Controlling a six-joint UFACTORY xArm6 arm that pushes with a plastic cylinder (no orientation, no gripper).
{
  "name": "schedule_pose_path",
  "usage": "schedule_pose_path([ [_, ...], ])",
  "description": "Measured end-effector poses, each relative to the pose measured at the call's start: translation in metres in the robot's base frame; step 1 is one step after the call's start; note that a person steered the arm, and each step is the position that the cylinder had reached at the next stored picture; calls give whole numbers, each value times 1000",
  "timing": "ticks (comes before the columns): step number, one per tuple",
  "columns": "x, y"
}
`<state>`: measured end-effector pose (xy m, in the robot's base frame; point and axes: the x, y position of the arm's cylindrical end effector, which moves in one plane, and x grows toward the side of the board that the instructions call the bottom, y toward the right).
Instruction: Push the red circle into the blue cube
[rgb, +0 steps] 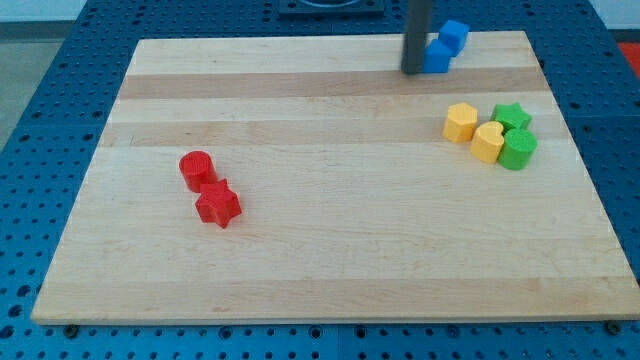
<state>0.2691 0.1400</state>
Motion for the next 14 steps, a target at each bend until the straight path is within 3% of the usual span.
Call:
schedule_pose_path([
  [1, 0, 40],
  [2, 22, 28],
  [3, 43, -54],
  [5, 68, -280],
  [6, 131, -342],
  [7, 205, -337],
  [8, 210, -275],
  [9, 179, -217],
  [10, 176, -225],
  [12, 218, -339],
  [13, 188, -346],
  [14, 164, -260],
])
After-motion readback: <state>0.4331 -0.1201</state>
